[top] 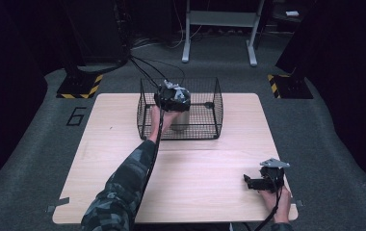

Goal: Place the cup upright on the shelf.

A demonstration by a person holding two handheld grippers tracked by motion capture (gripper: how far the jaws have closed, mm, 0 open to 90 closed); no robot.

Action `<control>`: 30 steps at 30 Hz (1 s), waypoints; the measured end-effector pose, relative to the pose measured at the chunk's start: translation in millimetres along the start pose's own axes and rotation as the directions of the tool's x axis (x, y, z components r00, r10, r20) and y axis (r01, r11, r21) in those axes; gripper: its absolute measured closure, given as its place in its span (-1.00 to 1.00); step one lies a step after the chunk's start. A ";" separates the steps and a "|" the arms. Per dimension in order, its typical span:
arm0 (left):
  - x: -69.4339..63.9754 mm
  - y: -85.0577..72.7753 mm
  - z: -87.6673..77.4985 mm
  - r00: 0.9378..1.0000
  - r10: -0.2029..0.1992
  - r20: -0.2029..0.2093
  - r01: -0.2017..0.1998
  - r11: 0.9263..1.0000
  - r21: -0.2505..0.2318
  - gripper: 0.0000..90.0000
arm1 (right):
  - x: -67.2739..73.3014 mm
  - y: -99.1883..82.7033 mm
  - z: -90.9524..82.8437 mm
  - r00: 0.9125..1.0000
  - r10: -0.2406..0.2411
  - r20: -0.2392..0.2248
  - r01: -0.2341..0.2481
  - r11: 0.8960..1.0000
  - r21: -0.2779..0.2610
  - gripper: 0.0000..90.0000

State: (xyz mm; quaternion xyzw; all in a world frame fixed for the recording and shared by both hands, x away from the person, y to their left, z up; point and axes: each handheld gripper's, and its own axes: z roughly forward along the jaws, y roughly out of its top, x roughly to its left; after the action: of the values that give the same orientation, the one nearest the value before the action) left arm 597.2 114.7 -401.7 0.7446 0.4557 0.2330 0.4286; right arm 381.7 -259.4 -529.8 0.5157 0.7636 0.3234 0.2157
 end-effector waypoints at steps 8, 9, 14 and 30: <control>2.0 3.5 -12.8 1.000 -0.010 0.021 0.010 1.000 -0.017 -1.00 | -0.3 0.0 0.1 1.000 -0.003 0.000 0.003 1.000 -0.002 -1.00; 2.6 4.3 -16.4 1.000 -0.008 0.023 0.009 1.000 -0.025 -1.00 | 0.0 -0.1 0.2 1.000 0.000 0.001 0.000 1.000 -0.004 -1.00; 4.0 8.4 -32.4 0.999 0.002 0.047 -0.001 1.000 -0.030 -1.00 | 0.6 0.2 0.5 1.000 0.011 0.006 -0.011 1.000 -0.007 -1.00; 7.5 -4.9 -105.2 0.994 0.082 0.071 -0.078 0.995 -0.060 -1.00 | 0.4 0.2 0.6 1.000 0.010 0.006 -0.010 1.000 -0.007 -1.00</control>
State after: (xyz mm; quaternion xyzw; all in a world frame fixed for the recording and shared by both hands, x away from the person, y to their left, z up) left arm 520.9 167.1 -351.1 0.7577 0.4025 0.2354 0.4566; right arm 382.1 -258.9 -530.0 0.5195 0.7592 0.3256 0.2183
